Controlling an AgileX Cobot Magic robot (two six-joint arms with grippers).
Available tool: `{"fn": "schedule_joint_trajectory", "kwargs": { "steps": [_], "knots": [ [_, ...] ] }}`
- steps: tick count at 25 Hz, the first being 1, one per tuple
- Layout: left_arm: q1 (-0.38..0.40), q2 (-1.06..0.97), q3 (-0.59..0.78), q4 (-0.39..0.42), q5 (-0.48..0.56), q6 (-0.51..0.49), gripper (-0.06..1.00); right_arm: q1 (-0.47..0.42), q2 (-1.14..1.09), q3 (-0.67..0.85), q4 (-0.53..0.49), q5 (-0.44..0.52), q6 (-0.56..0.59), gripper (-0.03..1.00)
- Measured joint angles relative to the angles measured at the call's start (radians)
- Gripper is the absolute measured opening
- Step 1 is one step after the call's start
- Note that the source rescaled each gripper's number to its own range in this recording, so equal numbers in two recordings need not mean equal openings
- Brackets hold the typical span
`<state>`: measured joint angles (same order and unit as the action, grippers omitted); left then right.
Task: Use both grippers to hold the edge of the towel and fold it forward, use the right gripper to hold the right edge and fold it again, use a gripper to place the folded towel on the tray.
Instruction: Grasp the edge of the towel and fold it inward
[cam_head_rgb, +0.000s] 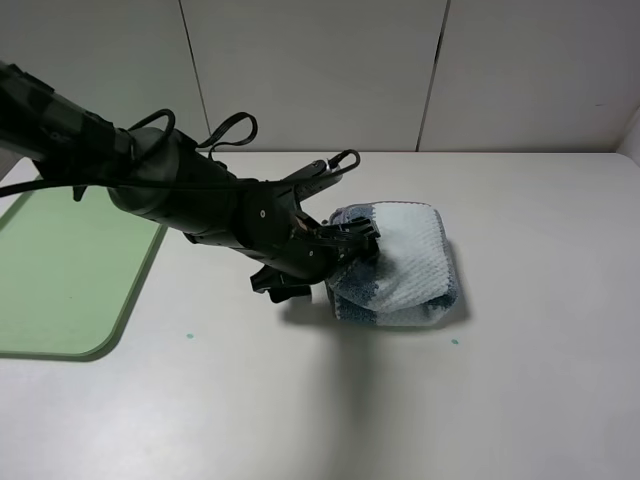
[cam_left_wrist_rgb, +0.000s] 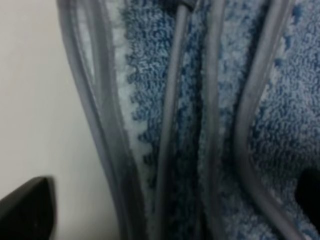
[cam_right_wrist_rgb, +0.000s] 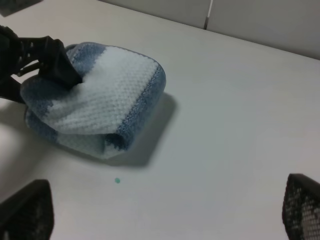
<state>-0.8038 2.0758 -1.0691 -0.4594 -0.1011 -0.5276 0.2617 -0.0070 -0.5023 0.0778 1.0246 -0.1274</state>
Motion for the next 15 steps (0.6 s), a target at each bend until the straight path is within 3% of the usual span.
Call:
{"fn": "schedule_joint_trajectory", "kwargs": {
  "steps": [7, 15],
  "knots": [
    [-0.008, 0.003, 0.0, 0.006, -0.007, 0.0, 0.77, 0.0, 0.0, 0.0, 0.0, 0.0, 0.0, 1.0],
    [-0.01, 0.003, 0.0, 0.016, -0.01, 0.0, 0.33, 0.0, 0.0, 0.0, 0.0, 0.0, 0.0, 1.0]
  ]
}}
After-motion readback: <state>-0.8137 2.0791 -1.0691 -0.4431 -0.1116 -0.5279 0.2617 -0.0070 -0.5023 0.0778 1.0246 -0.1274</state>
